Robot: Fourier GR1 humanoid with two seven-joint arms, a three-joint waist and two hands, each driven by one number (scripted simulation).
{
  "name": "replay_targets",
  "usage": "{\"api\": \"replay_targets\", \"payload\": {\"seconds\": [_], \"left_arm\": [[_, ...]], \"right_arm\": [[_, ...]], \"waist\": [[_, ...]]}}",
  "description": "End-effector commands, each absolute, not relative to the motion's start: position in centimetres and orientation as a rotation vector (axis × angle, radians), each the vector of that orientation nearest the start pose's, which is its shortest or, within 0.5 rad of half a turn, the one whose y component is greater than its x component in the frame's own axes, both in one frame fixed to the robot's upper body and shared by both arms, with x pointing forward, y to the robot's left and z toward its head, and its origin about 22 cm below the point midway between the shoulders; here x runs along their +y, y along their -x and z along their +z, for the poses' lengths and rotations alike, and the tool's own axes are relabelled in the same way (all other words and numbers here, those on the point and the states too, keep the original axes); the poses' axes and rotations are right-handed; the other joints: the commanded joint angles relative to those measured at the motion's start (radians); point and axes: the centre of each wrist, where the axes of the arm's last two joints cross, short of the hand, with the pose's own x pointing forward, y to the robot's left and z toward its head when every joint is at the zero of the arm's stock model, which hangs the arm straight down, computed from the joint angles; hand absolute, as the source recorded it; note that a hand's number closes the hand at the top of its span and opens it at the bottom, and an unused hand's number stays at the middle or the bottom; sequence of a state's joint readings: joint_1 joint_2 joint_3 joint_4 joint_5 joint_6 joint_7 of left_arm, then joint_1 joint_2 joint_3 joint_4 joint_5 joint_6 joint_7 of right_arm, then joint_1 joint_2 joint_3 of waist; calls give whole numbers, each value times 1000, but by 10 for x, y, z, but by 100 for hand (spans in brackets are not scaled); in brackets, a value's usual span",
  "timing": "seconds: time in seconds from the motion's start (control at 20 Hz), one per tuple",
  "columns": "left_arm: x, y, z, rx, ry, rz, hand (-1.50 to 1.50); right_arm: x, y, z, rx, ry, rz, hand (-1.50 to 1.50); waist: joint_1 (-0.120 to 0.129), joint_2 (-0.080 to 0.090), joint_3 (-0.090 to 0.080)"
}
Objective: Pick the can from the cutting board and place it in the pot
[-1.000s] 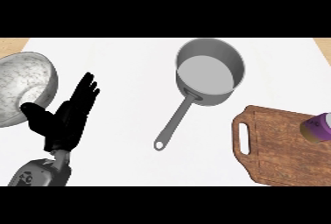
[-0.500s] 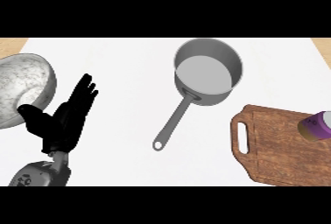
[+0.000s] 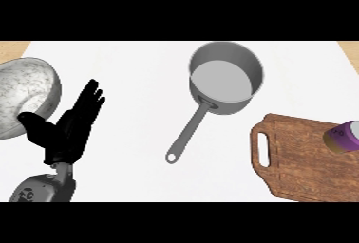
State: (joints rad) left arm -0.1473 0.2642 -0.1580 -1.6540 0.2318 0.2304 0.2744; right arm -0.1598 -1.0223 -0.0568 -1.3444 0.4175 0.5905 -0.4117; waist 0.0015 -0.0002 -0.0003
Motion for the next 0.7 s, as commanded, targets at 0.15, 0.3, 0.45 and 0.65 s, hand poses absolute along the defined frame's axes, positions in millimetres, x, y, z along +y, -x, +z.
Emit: {"api": "replay_targets", "payload": {"seconds": [0.15,0.3,0.45,0.65], "left_arm": [[229,-256,72,-1467,-22,-16,0],[212,-270,60,-1483,-2,-11,0],[236,-260,54,-1471,11,-20,0],[230,-265,65,-1492,-11,-6,0]], "right_arm": [[-452,-277,145,-1112,543,1381,-150],[-443,-290,134,-1100,555,1428,-150],[-430,-291,114,-1095,558,1457,-150],[-431,-297,130,-989,599,1494,-150]], "waist": [[6,0,1],[5,2,1],[6,2,0],[5,1,0]]}}
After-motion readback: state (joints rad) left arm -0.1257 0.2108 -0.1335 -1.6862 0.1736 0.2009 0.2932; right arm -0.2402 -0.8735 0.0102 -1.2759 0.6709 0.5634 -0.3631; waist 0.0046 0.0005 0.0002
